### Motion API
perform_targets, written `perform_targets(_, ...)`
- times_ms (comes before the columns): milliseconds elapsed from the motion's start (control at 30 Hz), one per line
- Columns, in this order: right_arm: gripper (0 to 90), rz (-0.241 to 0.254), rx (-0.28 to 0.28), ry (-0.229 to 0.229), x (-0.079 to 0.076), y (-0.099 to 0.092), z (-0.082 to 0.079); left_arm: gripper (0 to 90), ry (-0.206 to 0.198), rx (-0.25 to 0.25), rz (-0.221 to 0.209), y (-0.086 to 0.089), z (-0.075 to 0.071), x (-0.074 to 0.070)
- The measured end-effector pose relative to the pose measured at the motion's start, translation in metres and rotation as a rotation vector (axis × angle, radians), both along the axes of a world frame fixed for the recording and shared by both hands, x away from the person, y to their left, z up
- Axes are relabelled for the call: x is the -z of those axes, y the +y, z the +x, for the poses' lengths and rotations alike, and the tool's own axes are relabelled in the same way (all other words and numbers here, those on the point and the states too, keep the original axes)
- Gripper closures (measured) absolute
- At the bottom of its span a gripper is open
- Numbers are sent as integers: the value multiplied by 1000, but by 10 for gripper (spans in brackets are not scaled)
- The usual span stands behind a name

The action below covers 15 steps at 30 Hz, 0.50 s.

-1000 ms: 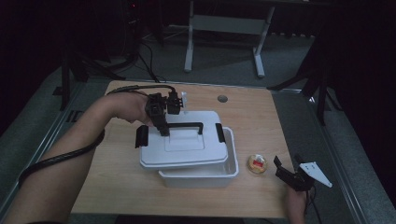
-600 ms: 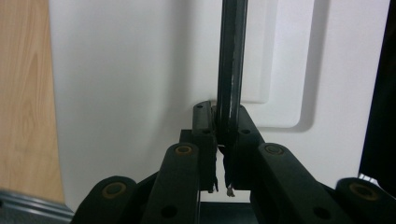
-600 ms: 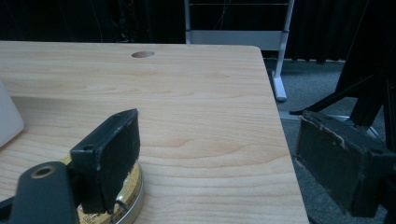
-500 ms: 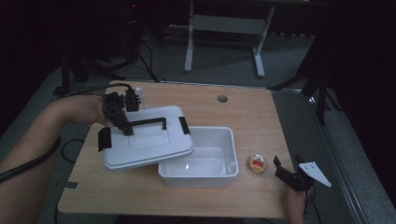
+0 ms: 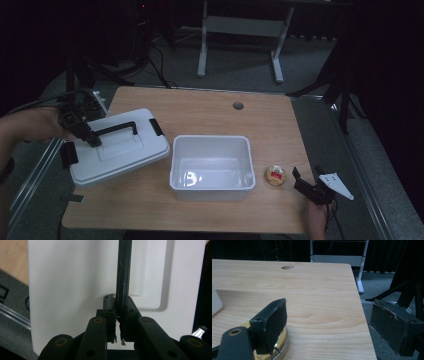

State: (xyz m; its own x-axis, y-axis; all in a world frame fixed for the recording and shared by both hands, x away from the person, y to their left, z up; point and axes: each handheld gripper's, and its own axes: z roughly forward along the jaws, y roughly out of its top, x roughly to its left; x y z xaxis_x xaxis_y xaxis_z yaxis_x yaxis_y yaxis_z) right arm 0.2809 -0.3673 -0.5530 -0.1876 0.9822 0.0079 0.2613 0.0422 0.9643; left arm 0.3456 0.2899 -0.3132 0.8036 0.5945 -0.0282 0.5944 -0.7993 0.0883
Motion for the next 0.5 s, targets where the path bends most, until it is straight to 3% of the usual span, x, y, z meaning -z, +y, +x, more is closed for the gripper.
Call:
perform_targets(167,138,2,2,-1,0,0,0,830,-4,-54,-8,18,0,9)
perform_targets(300,137,6,1,-3,0,0,0,830,-15,-101,-19,27,5,27)
perform_targets(500,137,6,1,0,0,0,0,830,-5,-117,-61,29,15,63)
